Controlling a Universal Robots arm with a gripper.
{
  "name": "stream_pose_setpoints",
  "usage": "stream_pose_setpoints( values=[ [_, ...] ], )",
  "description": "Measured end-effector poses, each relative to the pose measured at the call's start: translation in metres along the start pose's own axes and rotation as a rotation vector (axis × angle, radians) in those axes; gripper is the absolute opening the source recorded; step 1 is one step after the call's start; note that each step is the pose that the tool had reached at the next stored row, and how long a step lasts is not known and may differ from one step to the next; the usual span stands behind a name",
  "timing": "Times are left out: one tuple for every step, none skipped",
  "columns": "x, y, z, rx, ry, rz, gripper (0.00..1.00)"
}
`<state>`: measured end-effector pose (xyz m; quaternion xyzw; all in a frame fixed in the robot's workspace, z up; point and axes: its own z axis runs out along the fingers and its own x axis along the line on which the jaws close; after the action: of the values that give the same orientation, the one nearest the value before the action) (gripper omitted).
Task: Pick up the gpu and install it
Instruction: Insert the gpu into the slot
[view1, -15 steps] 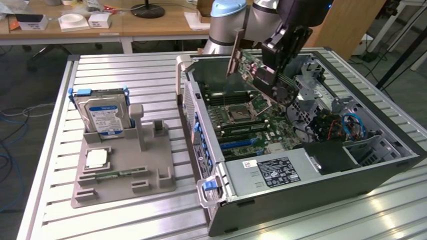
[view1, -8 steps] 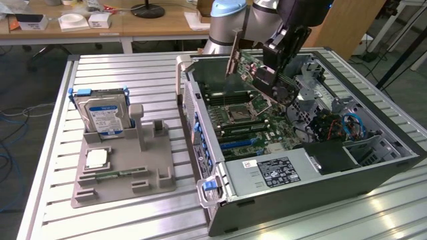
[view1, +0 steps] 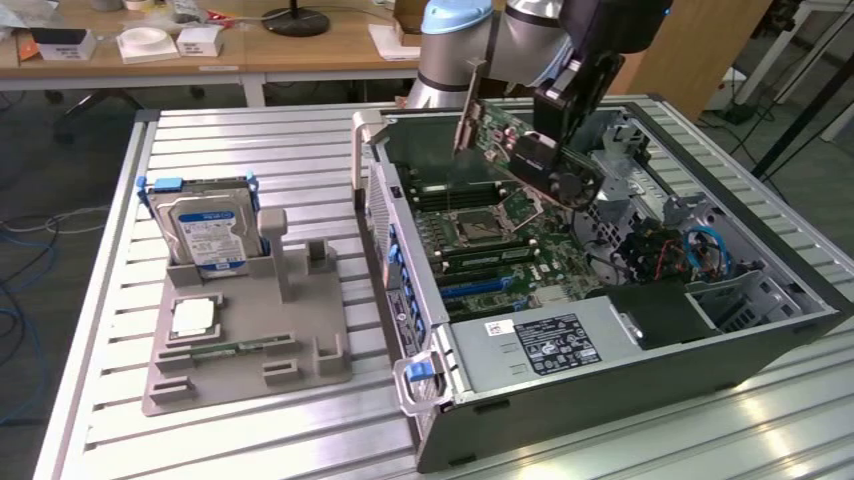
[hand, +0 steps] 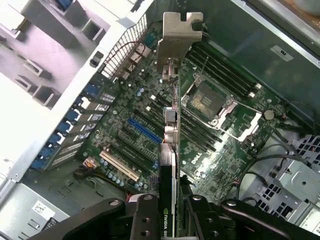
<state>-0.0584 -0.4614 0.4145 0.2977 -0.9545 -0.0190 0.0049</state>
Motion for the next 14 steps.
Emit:
stream_pose_setpoints(
  values=[
    [-0.0005, -0.0003, 0.0, 0.0001, 0.0002, -0.005, 0.26],
    [-0.001, -0.0007, -0.0001, 0.0, 0.0005, -0.01, 0.26],
    [-0.0015, -0.001, -0.0001, 0.0, 0.0006, -0.015, 0.26],
    [-0.002, -0.0014, -0.0001, 0.0, 0.0008, -0.019, 0.26],
    [-0.0025, -0.0017, -0.0001, 0.0, 0.0009, -0.024, 0.26],
    [-0.0029, -0.0021, -0.0001, 0.0, 0.0011, -0.029, 0.26],
    [-0.0032, -0.0022, -0.0001, 0.0, 0.0014, -0.034, 0.26],
    [-0.0033, -0.0023, -0.0001, 0.0, 0.0015, -0.039, 0.26],
    [-0.0033, -0.0023, -0.0001, -0.0001, 0.0018, -0.045, 0.26],
    [-0.0034, -0.0024, -0.0001, -0.0001, 0.0021, -0.052, 0.26],
    [-0.0035, -0.0024, -0.0001, -0.0001, 0.0023, -0.058, 0.26],
    [-0.0036, -0.0025, -0.0001, -0.0001, 0.0025, -0.064, 0.26],
    [-0.0036, -0.0025, -0.0001, -0.0001, 0.0028, -0.071, 0.26],
    [-0.0037, -0.0025, -0.0001, -0.0001, 0.003, -0.077, 0.26]
  ],
)
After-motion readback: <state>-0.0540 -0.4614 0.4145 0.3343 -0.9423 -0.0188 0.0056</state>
